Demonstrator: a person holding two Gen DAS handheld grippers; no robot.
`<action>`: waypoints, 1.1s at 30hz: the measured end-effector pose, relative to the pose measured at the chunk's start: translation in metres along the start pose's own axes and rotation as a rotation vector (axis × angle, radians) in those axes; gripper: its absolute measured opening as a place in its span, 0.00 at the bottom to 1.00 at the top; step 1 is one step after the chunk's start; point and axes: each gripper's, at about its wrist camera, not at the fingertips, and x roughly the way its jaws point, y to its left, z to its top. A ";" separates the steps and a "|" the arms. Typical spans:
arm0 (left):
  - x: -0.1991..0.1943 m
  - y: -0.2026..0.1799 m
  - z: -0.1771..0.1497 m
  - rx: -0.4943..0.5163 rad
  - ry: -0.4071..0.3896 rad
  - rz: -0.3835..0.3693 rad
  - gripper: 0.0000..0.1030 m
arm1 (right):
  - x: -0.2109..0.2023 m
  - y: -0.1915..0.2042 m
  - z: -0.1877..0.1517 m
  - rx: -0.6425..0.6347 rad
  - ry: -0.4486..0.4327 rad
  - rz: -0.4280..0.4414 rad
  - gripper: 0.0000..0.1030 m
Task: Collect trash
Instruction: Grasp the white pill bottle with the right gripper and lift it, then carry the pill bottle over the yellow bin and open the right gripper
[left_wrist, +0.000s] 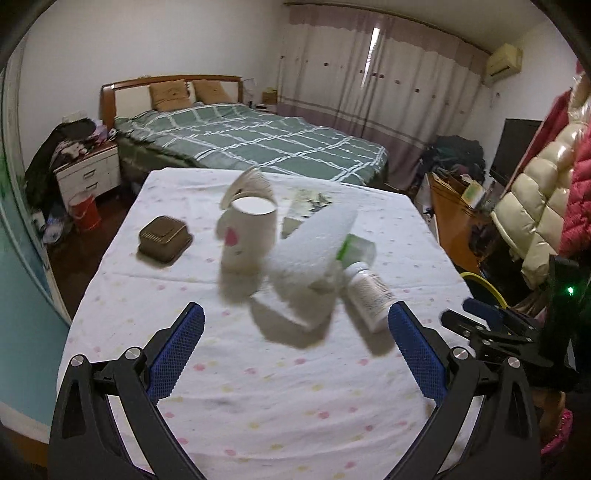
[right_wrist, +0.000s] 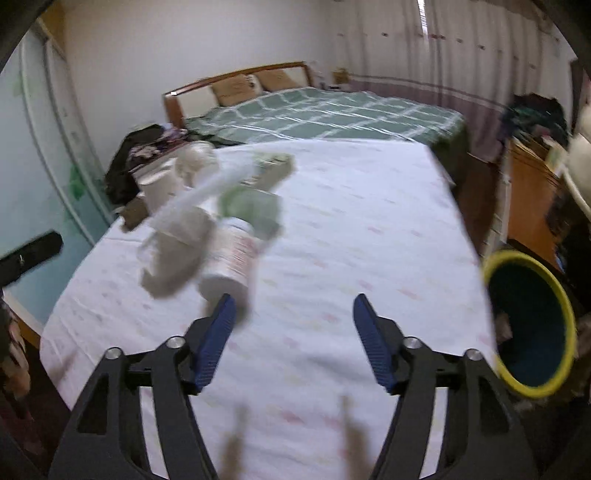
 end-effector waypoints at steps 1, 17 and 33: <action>0.001 0.005 -0.001 -0.006 -0.001 0.001 0.95 | 0.007 0.008 0.003 -0.009 0.002 0.012 0.64; 0.021 0.011 -0.007 -0.035 0.036 -0.030 0.95 | 0.071 0.033 0.011 0.013 0.098 0.051 0.63; 0.027 0.000 -0.012 -0.015 0.056 -0.048 0.95 | 0.012 0.015 0.009 0.015 0.019 0.080 0.44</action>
